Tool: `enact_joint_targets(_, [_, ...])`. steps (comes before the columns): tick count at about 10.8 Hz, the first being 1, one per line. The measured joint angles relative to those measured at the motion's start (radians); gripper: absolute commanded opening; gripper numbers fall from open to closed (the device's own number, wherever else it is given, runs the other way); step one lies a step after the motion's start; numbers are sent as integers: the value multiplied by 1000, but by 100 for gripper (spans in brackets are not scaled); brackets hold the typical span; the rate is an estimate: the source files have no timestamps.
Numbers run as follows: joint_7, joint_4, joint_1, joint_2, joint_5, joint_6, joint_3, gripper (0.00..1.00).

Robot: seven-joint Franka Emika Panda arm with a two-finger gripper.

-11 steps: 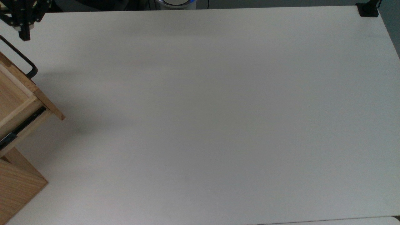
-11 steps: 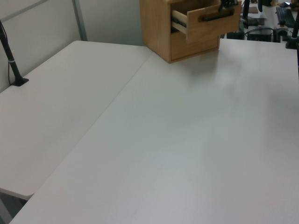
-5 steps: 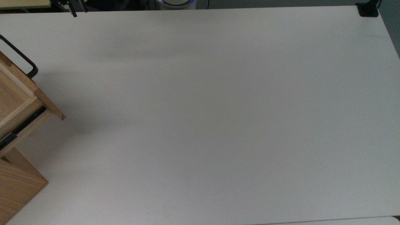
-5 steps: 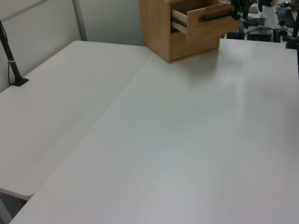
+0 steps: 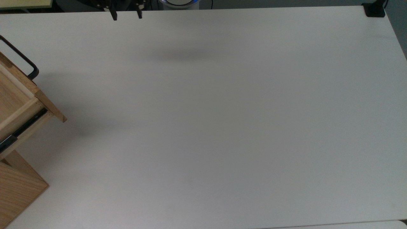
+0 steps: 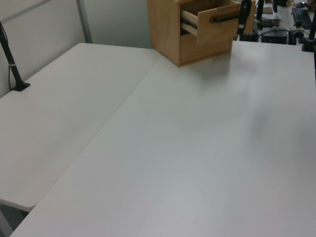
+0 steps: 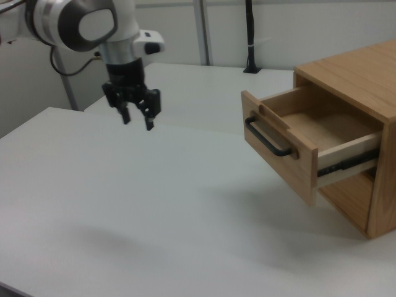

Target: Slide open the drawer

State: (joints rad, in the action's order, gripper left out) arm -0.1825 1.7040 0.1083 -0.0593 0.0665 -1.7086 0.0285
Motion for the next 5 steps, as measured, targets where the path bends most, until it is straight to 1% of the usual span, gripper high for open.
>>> enact_joint_targets(1, [88, -4, -30, 0, -8, 41, -3, 100])
enact_joint_targets(2, [128, -11, -70, 0, -36, 90, -1, 100])
enact_joint_targets(4, [158, -19, -129, 2, -83, 147, 0, 100])
enact_joint_targets(5, [158, -18, -134, 10, -86, 149, 0, 100])
